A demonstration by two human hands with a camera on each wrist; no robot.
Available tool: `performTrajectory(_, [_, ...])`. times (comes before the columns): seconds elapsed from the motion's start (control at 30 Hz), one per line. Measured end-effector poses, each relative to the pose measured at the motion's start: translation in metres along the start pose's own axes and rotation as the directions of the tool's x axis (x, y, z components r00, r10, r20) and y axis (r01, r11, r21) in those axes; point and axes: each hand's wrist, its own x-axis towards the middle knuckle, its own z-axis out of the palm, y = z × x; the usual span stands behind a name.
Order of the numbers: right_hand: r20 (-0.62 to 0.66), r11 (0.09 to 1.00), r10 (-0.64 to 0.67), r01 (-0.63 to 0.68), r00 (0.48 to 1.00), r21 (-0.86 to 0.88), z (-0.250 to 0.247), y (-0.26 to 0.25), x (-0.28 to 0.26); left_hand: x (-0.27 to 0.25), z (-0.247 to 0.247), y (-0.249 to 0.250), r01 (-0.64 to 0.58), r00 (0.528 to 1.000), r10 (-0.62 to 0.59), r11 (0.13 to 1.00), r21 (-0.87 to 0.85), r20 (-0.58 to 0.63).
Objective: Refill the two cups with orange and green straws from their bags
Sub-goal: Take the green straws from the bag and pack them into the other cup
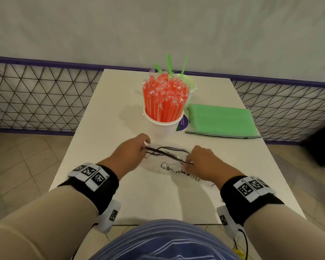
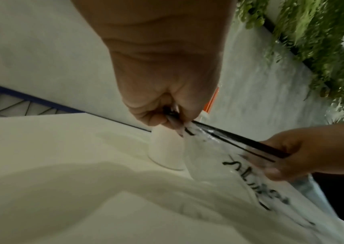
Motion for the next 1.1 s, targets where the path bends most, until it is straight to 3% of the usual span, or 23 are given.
performTrajectory(0.1, [-0.029, 0.952, -0.107, 0.111, 0.994, 0.285, -0.011, -0.009, -0.003, 0.008, -0.012, 0.012, -0.108, 0.994, 0.109, 0.993, -0.045, 0.018])
performTrajectory(0.2, [-0.092, 0.866, -0.136, 0.164, 0.986, 0.472, -0.029, -0.029, -0.002, 0.016, -0.015, 0.026, -0.149, 0.988, 0.153, 0.964, -0.222, 0.005])
performTrajectory(0.3, [-0.162, 0.793, -0.103, 0.179, 0.981, 0.582, -0.036, -0.04, 0.0, 0.021, -0.013, 0.034, -0.104, 0.989, 0.038, 0.866, -0.49, -0.144])
performTrajectory(0.37, [-0.192, 0.666, -0.036, 0.167, 0.981, 0.727, -0.035, -0.043, 0.002, 0.023, -0.008, 0.035, -0.053, 0.989, -0.05, 0.761, -0.647, -0.139])
performTrajectory(0.43, [-0.252, 0.56, 0.035, 0.189, 0.967, 0.806, -0.035, -0.046, 0.003, 0.022, -0.003, 0.035, -0.006, 0.994, -0.071, 0.734, -0.679, -0.086])
performTrajectory(0.5, [-0.296, 0.517, 0.082, 0.213, 0.951, 0.829, -0.038, -0.049, 0.004, 0.019, 0.002, 0.037, -0.029, 0.995, -0.036, 0.779, -0.627, -0.091])
performTrajectory(0.63, [-0.361, 0.513, 0.127, 0.25, 0.924, 0.821, -0.042, -0.058, 0.007, 0.02, 0.003, 0.04, -0.082, 0.955, -0.11, 0.793, -0.604, -0.274])
performTrajectory(0.73, [-0.416, 0.508, 0.215, 0.262, 0.884, 0.82, -0.049, -0.06, 0.008, 0.022, -0.004, 0.038, -0.096, 0.907, -0.212, 0.738, -0.668, -0.365])
performTrajectory(0.87, [-0.45, 0.476, 0.299, 0.277, 0.841, 0.835, -0.06, -0.052, 0.01, 0.025, -0.02, 0.027, -0.078, 0.854, -0.335, 0.674, -0.735, -0.397])
performTrajectory(0.97, [-0.466, 0.467, 0.336, 0.285, 0.819, 0.837, -0.067, -0.05, 0.01, 0.027, -0.033, 0.021, -0.077, 0.803, -0.451, 0.57, -0.818, -0.39])
performTrajectory(1.03, [-0.464, 0.459, 0.316, 0.294, 0.828, 0.838, -0.071, -0.051, 0.008, 0.024, -0.041, 0.027, -0.098, 0.83, -0.433, 0.508, -0.856, -0.351])
performTrajectory(1.1, [-0.473, 0.47, 0.269, 0.314, 0.839, 0.825, -0.072, -0.055, 0.006, 0.021, -0.047, 0.041, -0.125, 0.883, -0.335, 0.507, -0.853, -0.329])
